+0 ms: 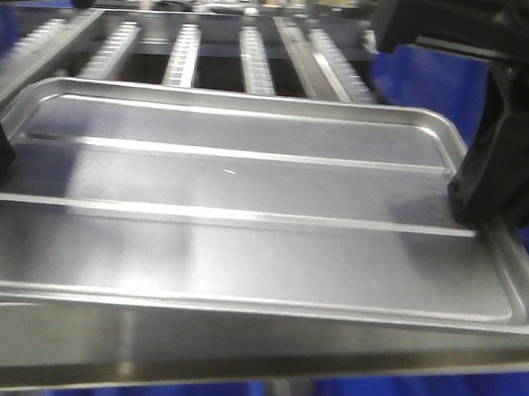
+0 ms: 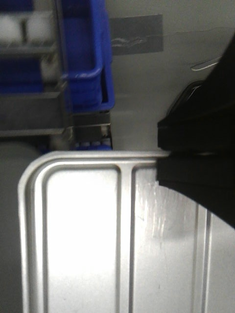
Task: Grab silver tray and place in blue box
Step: 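Hold the tray level in both grippers while the base turns away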
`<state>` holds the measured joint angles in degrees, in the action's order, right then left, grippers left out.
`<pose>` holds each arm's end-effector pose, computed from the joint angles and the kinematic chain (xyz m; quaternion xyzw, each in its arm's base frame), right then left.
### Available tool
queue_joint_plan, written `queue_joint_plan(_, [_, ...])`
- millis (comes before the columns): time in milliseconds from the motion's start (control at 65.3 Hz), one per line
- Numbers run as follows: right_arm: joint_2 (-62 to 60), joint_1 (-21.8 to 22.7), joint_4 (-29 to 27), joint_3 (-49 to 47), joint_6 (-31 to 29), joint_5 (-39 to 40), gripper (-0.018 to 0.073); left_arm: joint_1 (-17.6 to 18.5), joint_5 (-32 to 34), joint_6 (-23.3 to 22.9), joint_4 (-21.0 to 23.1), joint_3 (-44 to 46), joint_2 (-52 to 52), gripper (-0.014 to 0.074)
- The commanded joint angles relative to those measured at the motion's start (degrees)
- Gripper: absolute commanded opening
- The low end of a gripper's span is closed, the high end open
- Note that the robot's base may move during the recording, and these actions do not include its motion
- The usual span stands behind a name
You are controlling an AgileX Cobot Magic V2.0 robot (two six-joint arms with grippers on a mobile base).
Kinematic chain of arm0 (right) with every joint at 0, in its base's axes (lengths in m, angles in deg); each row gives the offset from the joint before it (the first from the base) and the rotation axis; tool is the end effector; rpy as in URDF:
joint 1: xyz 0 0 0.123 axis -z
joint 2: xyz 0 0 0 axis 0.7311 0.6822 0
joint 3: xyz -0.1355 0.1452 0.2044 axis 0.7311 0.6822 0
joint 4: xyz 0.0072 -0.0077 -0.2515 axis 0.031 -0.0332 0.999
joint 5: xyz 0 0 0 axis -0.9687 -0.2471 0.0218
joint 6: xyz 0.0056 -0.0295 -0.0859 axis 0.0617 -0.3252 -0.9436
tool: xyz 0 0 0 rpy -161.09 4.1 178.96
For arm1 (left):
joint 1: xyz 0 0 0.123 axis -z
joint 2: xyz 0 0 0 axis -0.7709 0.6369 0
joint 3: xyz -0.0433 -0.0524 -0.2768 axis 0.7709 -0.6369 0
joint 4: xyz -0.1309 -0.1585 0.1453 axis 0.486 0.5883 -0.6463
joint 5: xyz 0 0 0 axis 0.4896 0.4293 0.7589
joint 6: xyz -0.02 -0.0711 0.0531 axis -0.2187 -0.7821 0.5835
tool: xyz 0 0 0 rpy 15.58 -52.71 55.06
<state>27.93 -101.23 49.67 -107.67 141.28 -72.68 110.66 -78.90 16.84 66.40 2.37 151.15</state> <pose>0.1435 0.1560 0.2849 0.0320 0.9608 0.1139 0.2506 0.1253 -0.1711 0.2994 0.0209 0.9722 -0.0945 0.2134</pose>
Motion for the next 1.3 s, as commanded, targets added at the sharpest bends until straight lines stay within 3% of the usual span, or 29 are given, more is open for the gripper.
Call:
queue_joint_plan(0, [-1.42,0.07,3.57,-1.28,0.00,-0.76,0.0058,0.24,-1.45,-0.40,-2.50,1.26,-1.30,-0.0104])
queue_joint_plan(811, [-1.42,0.07,3.57,-1.28,0.00,-1.18,0.0058,0.24,-1.45,-0.40,-2.50,1.26,-1.30,-0.0104])
queue_joint_plan(1286, [-1.42,0.07,3.57,-1.28,0.00,-7.24,0.0058,0.24,-1.45,-0.40,-2.50,1.26,-1.30,-0.0104])
